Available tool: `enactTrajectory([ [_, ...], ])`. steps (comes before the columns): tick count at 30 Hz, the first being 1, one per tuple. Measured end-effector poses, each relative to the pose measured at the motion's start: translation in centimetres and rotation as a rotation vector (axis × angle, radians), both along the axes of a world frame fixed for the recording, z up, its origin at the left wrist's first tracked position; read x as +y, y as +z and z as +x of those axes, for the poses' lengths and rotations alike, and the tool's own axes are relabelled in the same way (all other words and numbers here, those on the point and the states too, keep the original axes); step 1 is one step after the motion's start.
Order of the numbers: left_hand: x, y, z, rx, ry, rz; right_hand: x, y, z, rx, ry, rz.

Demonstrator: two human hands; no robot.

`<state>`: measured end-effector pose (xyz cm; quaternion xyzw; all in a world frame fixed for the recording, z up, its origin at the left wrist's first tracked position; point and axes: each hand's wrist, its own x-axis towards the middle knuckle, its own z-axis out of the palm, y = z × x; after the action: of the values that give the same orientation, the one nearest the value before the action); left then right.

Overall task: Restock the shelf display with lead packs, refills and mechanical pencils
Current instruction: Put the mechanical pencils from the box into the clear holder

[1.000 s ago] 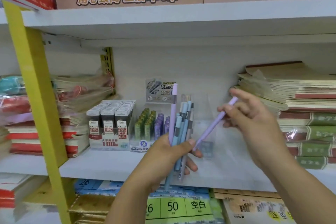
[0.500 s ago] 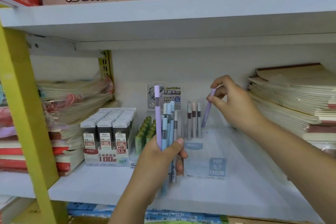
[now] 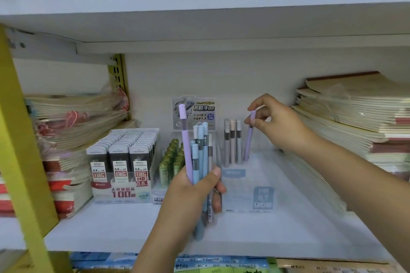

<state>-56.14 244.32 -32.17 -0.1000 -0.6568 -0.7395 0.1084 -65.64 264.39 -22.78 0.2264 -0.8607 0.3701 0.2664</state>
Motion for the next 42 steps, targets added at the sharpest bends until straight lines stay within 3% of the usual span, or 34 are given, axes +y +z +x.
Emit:
enactTrajectory([
  [5, -0.1, -0.1, 0.1, 0.019, -0.008, -0.019, -0.5, 0.1, -0.3, 0.137, -0.135, 0.086],
  [10, -0.3, -0.1, 0.2, 0.017, -0.060, -0.007, -0.9, -0.5, -0.7, 0.108, -0.165, 0.079],
  [17, -0.7, 0.1, 0.5, -0.010, -0.157, -0.006, -0.8, 0.3, 1.2, 0.242, -0.267, 0.314],
  [19, -0.8, 0.2, 0.7, -0.007, -0.185, -0.031, -1.3, 0.9, 3.1, 0.269, -0.172, 0.154],
  [21, -0.8, 0.2, 1.0, 0.006, -0.203, -0.061, -2.2, 1.2, 5.2, 0.163, 0.034, -0.024],
  [28, -1.2, 0.5, 1.8, 0.017, -0.230, -0.142, -5.1, 1.9, 8.4, -0.117, 0.403, -0.143],
  [32, -1.5, 0.6, 2.0, 0.005, -0.232, -0.184, -5.7, 1.8, 8.9, -0.122, 0.413, -0.246],
  [37, -2.7, 0.5, 1.8, 0.007, -0.177, -0.175, -4.2, 3.2, 9.0, 0.013, 0.389, -0.723],
  [40, -3.1, 0.3, 1.5, -0.010, -0.156, -0.127, -2.6, 3.2, 8.5, 0.250, 0.220, -0.619],
  [42, -3.2, 0.2, 1.3, -0.013, -0.153, -0.093, -1.9, 2.7, 7.6, 0.291, 0.154, -0.507],
])
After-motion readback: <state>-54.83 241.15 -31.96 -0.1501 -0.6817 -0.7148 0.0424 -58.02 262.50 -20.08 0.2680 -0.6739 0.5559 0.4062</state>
